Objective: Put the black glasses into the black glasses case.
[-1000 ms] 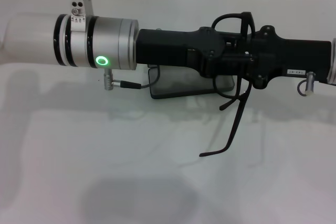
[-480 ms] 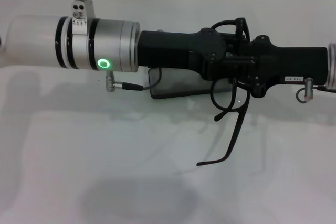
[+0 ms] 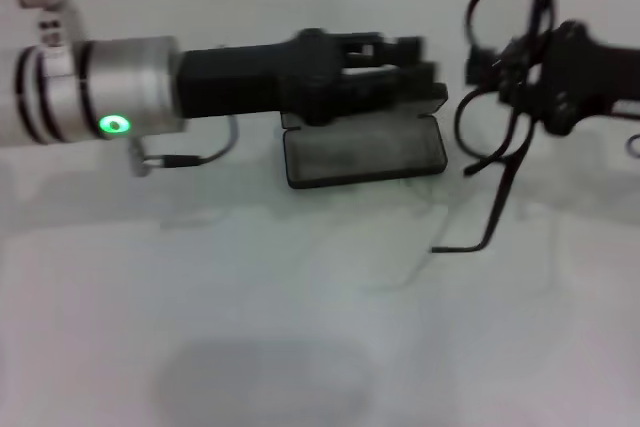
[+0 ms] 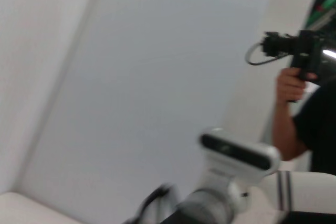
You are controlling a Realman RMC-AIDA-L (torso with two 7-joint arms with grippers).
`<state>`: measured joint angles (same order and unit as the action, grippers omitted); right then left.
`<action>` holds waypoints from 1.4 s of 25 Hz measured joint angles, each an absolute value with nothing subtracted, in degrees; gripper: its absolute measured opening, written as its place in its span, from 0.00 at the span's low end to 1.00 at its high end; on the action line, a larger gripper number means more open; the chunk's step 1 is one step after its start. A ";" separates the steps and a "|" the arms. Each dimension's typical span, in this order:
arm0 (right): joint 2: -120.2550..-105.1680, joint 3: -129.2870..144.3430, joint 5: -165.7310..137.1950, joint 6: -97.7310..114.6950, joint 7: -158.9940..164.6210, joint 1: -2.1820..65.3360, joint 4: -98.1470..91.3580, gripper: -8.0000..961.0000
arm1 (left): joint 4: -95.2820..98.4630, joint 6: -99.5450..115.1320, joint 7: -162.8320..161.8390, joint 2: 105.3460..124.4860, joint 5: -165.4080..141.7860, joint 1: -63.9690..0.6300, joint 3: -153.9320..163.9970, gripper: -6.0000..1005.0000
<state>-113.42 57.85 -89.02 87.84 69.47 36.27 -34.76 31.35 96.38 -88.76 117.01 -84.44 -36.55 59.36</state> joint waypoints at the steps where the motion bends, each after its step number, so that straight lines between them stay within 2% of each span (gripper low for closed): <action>1: -113.15 55.30 -88.86 89.98 69.46 35.93 -34.76 0.10 | 31.01 95.49 -88.72 116.65 -84.60 -36.03 58.89 0.51; 4: -112.80 48.55 -87.95 95.33 69.44 35.34 -34.75 0.10 | 29.53 91.66 -88.65 115.76 -85.96 -34.99 58.10 0.51; 6: -112.90 45.22 -87.11 97.85 69.45 35.20 -34.74 0.10 | 28.85 89.62 -88.15 115.82 -87.93 -34.84 58.19 0.51; 11: -114.24 43.30 -83.23 97.52 69.19 35.54 -34.80 0.10 | 28.93 89.49 -86.03 119.00 -94.68 -37.82 61.39 0.51; 13: -115.29 43.91 -82.54 93.50 68.24 36.24 -34.71 0.10 | 28.46 89.52 -85.88 119.59 -94.70 -39.84 65.04 0.51; 16: -115.91 46.52 -82.43 88.49 66.22 37.37 -33.39 0.10 | 27.01 89.56 -85.69 119.88 -90.63 -42.75 70.92 0.51; 35: -115.34 60.18 -88.96 80.15 64.68 39.23 -30.27 0.09 | 28.54 89.50 -85.07 119.18 -83.39 -43.95 73.41 0.52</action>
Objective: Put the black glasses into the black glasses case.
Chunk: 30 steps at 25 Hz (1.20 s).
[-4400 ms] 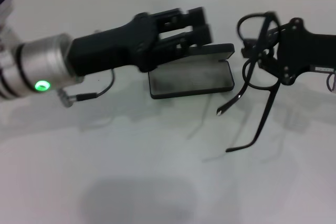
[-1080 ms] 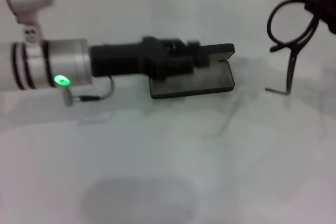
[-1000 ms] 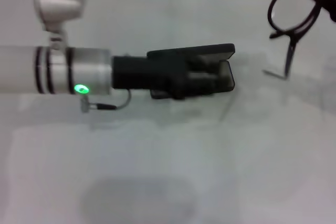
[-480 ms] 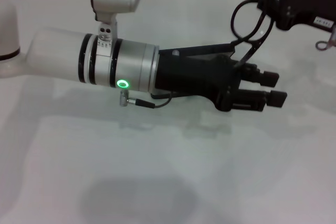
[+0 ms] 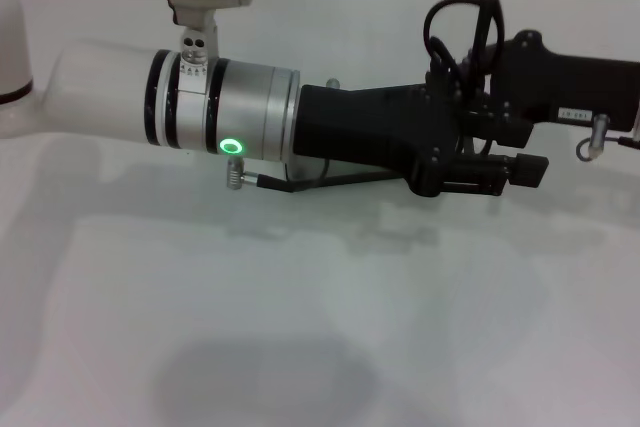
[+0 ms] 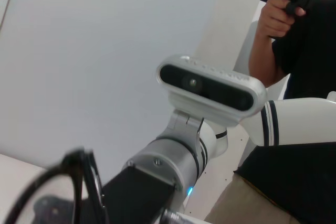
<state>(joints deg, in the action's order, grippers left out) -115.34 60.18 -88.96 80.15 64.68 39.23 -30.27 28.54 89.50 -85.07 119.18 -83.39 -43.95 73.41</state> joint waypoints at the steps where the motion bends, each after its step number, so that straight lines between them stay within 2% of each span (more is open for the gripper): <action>1: -115.35 60.20 -89.74 80.15 64.58 39.31 -30.27 0.09 | 28.55 89.49 -85.07 119.14 -83.39 -43.99 73.42 0.52; 22: -115.20 62.49 -95.61 83.82 63.86 39.06 -32.96 0.09 | 28.74 89.47 -85.08 118.31 -83.47 -44.21 73.47 0.53; 30: -115.03 61.79 -95.46 80.61 63.46 38.85 -32.99 0.09 | 31.10 93.23 -85.63 117.34 -83.18 -43.03 73.17 0.54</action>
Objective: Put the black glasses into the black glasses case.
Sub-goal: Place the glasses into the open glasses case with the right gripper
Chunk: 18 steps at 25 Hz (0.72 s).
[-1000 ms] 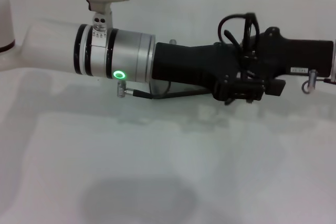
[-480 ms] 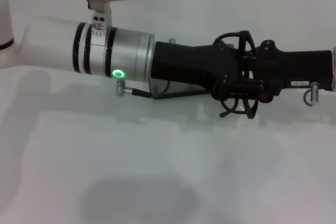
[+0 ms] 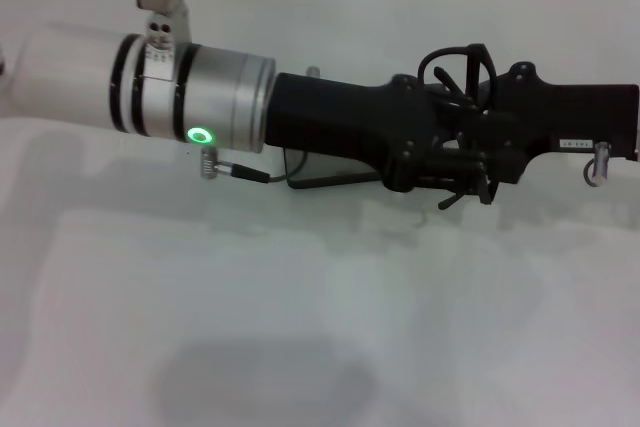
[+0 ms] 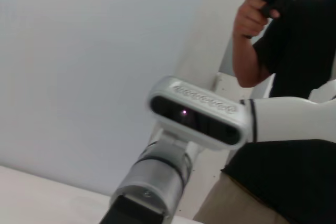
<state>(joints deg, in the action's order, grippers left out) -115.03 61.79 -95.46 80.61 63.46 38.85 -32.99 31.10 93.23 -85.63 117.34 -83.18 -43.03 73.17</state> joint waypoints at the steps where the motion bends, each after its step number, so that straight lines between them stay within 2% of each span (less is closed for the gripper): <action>1: -115.03 61.78 -95.39 80.06 63.45 38.83 -33.02 0.09 | 31.37 93.39 -85.64 117.27 -83.24 -42.72 72.77 0.54; 11: -115.90 68.74 -95.36 71.46 62.83 38.41 -39.33 0.09 | 31.08 86.40 -84.14 116.02 -83.70 -35.24 57.59 0.54; 14: -115.82 76.58 -96.00 66.52 66.28 37.35 -46.08 0.09 | 30.90 83.75 -82.90 116.11 -83.59 -32.84 53.29 0.54; 18: -115.80 87.37 -101.95 58.13 72.81 36.05 -55.54 0.09 | 30.78 82.24 -81.36 117.28 -82.65 -29.98 45.34 0.55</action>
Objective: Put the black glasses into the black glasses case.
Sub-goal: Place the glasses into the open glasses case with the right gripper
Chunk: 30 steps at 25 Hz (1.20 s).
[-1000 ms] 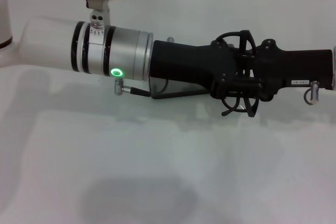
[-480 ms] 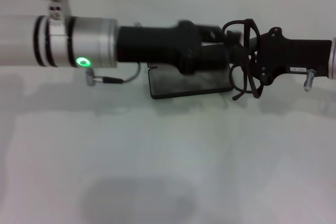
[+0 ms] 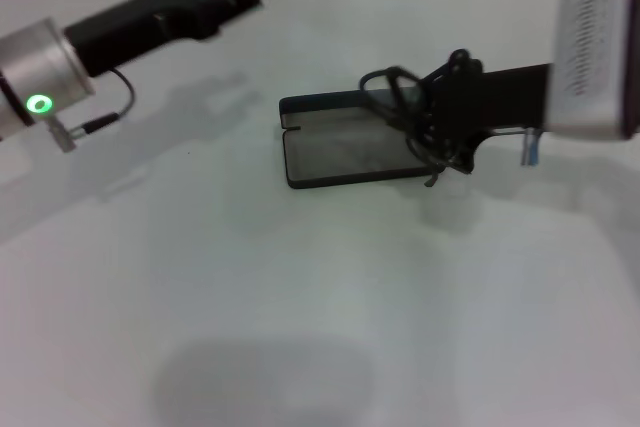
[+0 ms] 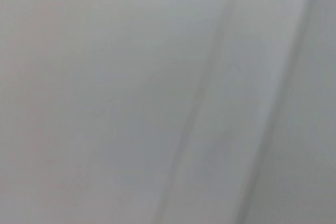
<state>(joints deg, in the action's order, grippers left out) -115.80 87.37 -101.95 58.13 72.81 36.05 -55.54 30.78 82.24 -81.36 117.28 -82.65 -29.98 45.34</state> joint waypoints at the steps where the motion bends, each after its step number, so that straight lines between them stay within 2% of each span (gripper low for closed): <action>1: -115.89 89.79 -104.85 56.04 75.26 35.77 -57.88 0.09 | 30.78 82.19 -81.13 117.66 -82.48 -29.44 42.99 0.55; 11: -116.16 108.42 -128.28 43.91 94.45 35.22 -68.50 0.09 | 30.16 79.72 -79.82 118.04 -82.33 -29.62 39.47 0.55; 30: -116.19 110.86 -135.21 36.86 95.42 34.25 -70.25 0.09 | 28.80 78.37 -80.33 117.99 -82.72 -31.80 39.75 0.56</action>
